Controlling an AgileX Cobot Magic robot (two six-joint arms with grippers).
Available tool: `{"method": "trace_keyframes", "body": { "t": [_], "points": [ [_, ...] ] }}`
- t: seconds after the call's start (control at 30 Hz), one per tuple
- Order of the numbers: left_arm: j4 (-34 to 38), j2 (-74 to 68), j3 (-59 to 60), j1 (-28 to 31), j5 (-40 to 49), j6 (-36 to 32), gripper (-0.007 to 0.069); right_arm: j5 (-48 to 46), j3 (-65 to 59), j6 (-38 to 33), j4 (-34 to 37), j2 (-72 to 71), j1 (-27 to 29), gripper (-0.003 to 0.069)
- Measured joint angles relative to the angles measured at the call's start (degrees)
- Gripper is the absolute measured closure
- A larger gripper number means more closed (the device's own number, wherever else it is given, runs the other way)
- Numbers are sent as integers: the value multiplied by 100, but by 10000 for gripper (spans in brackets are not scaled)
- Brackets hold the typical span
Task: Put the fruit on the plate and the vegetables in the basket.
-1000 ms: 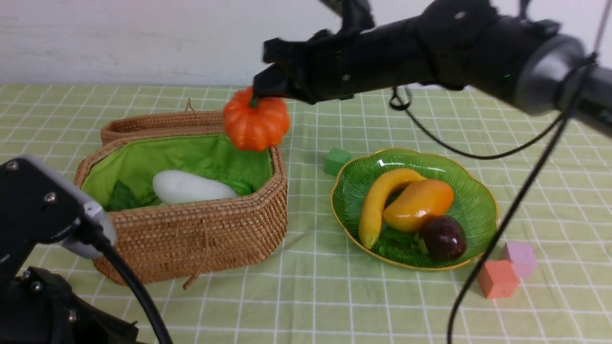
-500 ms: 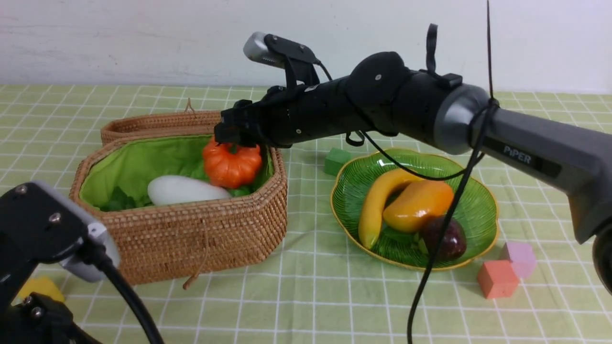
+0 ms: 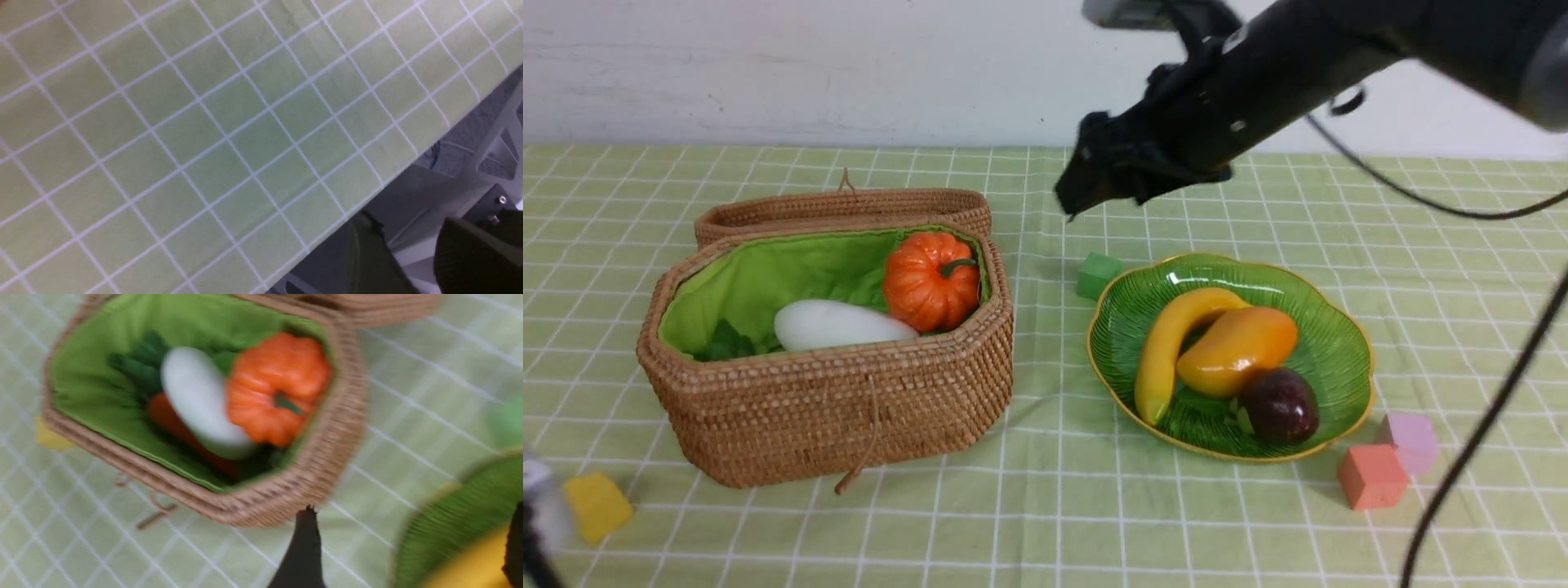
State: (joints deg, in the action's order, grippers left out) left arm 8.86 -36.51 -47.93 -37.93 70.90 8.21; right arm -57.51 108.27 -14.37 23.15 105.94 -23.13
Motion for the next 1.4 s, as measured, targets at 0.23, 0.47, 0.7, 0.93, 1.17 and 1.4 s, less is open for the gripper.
{"method": "trace_keyframes", "body": {
  "t": [0.23,0.47,0.7,0.93,1.17,1.4],
  "points": [
    [-700,1270,-5,0,1,549,387,-650,-540,898,-1506,-1671,-189,224],
    [-797,1887,127,0,1,1559,410,312,-3074,972,-1581,-3676,-281,461],
    [-124,2178,293,0,5,2120,540,1973,-6413,992,-1648,-6499,-281,674],
    [911,2197,299,0,-150,2181,638,3357,-9019,1139,-1637,-9566,-281,677],
    [1038,2197,302,0,-967,2181,638,3304,-9521,1544,-1620,-10634,-281,677],
    [1038,2197,305,0,-1113,2181,638,3161,-9558,1586,-1549,-10639,-281,677]
  ]
}}
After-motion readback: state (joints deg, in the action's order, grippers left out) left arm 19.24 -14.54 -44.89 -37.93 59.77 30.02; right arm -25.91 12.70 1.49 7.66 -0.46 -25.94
